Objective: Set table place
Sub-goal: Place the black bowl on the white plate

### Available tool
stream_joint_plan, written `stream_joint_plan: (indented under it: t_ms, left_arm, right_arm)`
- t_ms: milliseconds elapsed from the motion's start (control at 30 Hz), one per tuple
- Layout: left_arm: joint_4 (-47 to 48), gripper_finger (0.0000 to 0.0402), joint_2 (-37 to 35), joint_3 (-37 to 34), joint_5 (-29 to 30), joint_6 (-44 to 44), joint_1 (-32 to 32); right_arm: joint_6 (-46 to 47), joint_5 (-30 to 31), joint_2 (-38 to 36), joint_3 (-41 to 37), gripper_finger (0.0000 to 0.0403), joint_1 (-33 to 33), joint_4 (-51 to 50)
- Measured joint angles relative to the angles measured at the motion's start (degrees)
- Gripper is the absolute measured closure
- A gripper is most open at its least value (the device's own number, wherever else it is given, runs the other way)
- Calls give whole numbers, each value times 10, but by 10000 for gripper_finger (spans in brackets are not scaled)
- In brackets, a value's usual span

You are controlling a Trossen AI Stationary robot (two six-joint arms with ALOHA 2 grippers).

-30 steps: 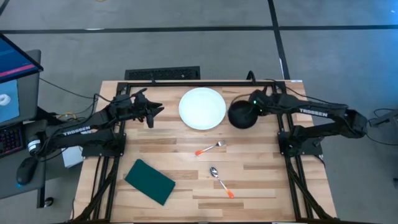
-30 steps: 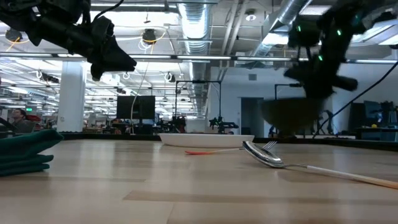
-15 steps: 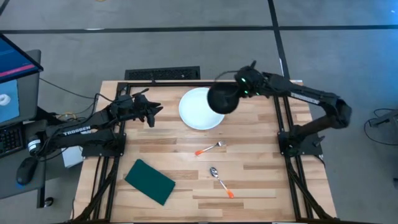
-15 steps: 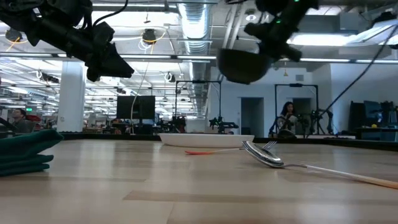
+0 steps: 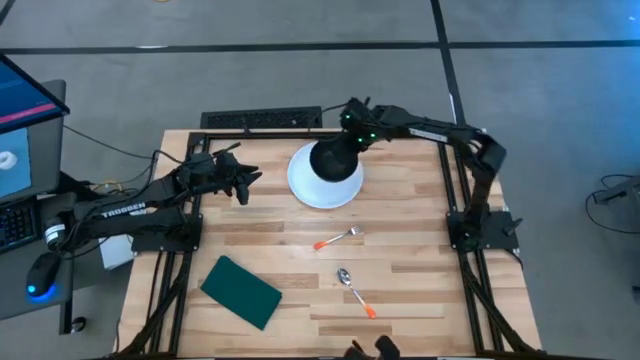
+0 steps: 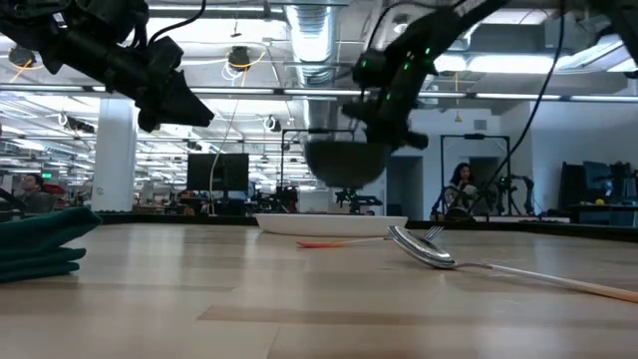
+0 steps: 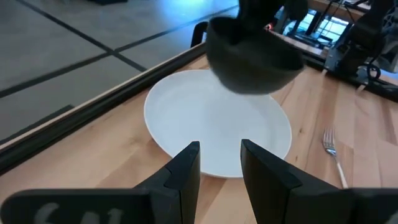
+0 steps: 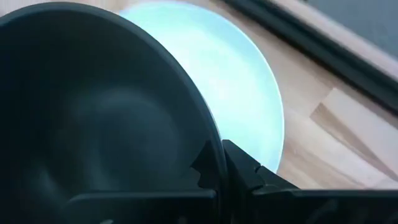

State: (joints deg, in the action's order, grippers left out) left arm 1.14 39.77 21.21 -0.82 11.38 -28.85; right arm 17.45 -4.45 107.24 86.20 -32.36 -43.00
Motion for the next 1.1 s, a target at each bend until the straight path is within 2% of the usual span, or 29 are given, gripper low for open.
stream_joint_plan:
  t_ms: [200, 333, 667, 1100]
  left_arm:
    - [20, 296, 0, 0, 0, -1, 0]
    - [29, 296, 0, 0, 1, -1, 0]
    - [30, 296, 0, 0, 31, -11, 0]
    - [34, 296, 0, 0, 32, -10, 0]
  right_arm:
    - [-11, -8, 62, 7, 377, -20, 5]
    - [-15, -40, 83, 7, 377, -30, 26]
    - [-15, -47, 84, 8, 377, -12, 46]
    - [-10, -41, 84, 8, 377, -12, 57]
